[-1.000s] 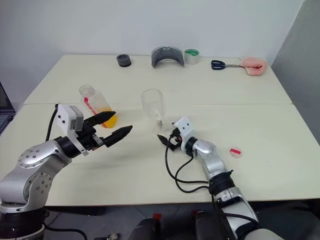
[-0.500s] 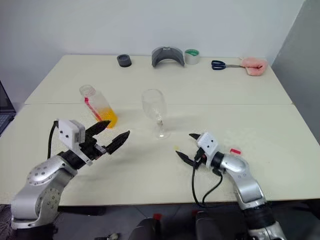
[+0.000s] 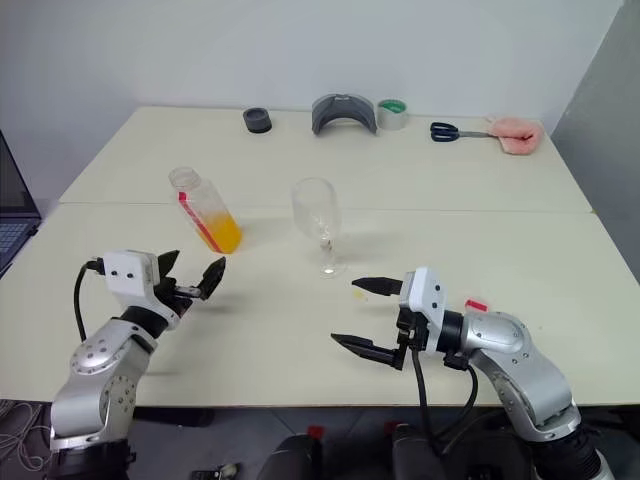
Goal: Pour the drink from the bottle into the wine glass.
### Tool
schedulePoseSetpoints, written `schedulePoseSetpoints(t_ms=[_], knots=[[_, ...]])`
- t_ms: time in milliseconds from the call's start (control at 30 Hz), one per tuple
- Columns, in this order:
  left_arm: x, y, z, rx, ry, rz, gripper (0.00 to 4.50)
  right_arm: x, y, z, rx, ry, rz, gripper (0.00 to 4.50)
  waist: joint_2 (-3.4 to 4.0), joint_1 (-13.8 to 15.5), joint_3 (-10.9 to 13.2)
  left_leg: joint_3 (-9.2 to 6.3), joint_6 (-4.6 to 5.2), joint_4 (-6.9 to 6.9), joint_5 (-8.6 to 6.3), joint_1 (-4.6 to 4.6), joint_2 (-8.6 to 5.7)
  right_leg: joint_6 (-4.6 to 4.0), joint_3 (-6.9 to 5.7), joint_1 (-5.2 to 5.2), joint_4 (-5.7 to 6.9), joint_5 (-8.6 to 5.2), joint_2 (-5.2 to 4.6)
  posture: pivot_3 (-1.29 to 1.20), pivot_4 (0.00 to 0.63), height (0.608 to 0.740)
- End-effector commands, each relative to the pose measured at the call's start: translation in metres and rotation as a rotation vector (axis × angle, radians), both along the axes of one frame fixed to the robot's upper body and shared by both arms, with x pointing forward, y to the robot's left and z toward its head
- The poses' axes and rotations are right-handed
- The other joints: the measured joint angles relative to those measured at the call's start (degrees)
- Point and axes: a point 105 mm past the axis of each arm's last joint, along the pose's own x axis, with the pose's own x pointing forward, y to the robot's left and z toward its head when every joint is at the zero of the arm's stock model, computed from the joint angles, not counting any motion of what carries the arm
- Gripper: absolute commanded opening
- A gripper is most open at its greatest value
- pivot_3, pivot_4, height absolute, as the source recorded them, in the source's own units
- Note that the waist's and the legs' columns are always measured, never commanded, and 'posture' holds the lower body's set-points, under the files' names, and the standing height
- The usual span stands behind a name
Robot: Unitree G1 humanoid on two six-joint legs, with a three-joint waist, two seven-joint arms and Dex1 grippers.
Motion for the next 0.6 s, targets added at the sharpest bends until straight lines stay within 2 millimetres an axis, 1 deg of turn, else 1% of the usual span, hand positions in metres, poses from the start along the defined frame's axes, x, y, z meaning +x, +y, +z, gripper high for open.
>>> schedulePoseSetpoints(t_ms=[33,333,600], knots=[[0.005,0.006,0.012,0.03,-0.02,-0.005,4.5,-0.005,0.001,0.008,0.0,-0.034,0.019,4.47,0.0,0.0,0.0,0.0,0.0,0.0,0.0,0.0,0.0,0.0,0.0,0.0,0.0,0.0,0.0,0.0,0.15,0.74],[0.021,0.017,0.023,0.041,-0.033,0.012,4.5,-0.004,0.003,0.005,-0.008,-0.04,0.009,4.47,0.0,0.01,0.0,-0.01,0.0,0.0,0.0,0.0,0.02,0.0,-0.02,-0.01,0.0,0.0,0.01,0.0,0.15,0.74],[0.034,0.021,0.028,0.049,-0.029,-0.029,4.5,-0.004,0.005,0.006,-0.014,-0.046,0.018,4.47,-0.01,0.02,0.0,-0.02,-0.01,0.01,0.0,-0.01,0.01,0.0,-0.03,-0.01,0.01,0.0,0.0,0.0,0.15,0.74]])
